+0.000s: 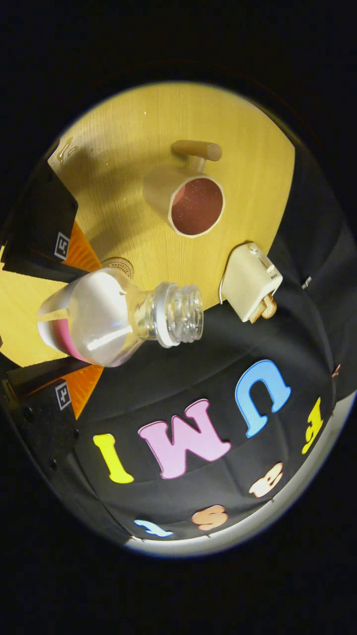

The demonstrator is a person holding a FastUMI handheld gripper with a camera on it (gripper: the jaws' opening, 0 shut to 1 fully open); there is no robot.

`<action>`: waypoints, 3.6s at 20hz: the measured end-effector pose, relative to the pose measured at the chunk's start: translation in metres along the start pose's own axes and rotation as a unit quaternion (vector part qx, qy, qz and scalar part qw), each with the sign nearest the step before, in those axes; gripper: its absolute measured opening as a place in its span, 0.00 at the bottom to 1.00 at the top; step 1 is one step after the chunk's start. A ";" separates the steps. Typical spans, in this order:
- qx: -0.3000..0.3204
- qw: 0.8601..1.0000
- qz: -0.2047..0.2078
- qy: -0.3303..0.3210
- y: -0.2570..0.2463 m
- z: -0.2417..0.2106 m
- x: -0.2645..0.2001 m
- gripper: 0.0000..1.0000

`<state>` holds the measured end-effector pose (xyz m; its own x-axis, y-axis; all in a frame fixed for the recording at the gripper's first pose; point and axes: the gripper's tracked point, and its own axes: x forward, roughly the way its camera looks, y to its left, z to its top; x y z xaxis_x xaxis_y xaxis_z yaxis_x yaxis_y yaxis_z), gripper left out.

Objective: Take the bottle from table, then pour the juice into the cup, finally place the bottle on the coaster

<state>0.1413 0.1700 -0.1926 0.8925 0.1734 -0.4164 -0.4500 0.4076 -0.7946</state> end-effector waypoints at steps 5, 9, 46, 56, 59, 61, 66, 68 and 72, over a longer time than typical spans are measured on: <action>-0.083 0.996 -0.014 -0.013 0.009 0.028 0.011 0.73; -0.134 0.991 -0.018 -0.013 0.019 0.036 0.018 0.73; -0.456 0.888 -0.025 -0.060 0.011 0.065 0.056 0.73; -0.483 0.874 -0.024 -0.052 0.012 0.063 0.056 0.72; -0.496 0.866 -0.028 -0.053 0.007 0.064 0.057 0.72; -0.499 0.864 -0.035 -0.053 0.000 0.065 0.055 0.72; -0.513 0.854 -0.051 -0.067 -0.012 0.082 0.054 0.72; -0.514 0.853 -0.059 -0.067 -0.019 0.084 0.053 0.73; -0.532 0.841 -0.069 -0.074 -0.030 0.095 0.055 0.72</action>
<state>0.2064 0.2523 -0.1500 0.8970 0.3325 -0.2913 -0.0457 -0.5858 -0.8092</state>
